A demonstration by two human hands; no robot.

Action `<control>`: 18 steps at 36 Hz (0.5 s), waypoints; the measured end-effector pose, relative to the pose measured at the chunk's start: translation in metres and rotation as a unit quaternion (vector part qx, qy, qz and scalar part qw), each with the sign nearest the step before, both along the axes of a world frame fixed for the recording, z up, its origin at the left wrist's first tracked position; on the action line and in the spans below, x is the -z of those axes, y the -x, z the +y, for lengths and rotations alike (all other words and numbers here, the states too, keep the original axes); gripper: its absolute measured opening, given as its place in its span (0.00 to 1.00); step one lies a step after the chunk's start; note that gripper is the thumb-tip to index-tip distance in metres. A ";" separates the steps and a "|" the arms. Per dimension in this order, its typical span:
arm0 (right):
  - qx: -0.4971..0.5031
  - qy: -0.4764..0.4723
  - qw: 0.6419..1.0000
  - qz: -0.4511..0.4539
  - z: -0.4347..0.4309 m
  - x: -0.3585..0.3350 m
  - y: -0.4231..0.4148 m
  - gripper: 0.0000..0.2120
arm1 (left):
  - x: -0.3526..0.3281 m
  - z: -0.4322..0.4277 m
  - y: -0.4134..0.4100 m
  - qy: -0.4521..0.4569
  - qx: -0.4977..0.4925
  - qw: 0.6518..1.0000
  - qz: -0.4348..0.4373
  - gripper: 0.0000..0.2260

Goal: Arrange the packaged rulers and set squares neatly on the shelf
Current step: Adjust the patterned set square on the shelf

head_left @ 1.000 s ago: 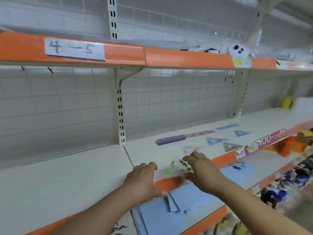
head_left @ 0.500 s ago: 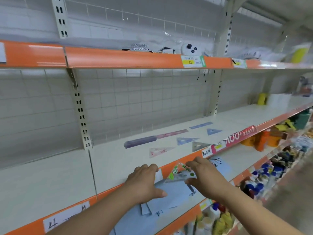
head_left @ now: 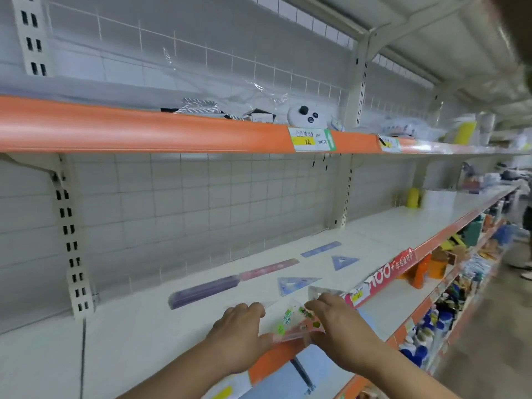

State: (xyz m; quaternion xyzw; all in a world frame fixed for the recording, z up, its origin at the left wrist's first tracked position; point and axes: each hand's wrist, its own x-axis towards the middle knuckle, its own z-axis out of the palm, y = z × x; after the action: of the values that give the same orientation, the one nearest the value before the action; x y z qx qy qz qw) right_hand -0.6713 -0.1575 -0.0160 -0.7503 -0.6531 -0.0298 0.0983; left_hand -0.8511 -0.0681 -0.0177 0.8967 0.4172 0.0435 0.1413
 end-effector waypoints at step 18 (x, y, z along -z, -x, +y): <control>0.020 0.008 1.000 0.020 0.069 -0.001 -0.111 0.23 | 0.015 0.079 -0.115 -0.017 0.036 0.999 -0.016 0.14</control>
State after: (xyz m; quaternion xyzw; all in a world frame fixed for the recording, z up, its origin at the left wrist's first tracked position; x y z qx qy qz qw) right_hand -0.5601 -0.0890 -0.0155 -0.7642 -0.6363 -0.0113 0.1043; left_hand -0.7356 0.0110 -0.0323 0.9126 0.3815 0.0598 0.1344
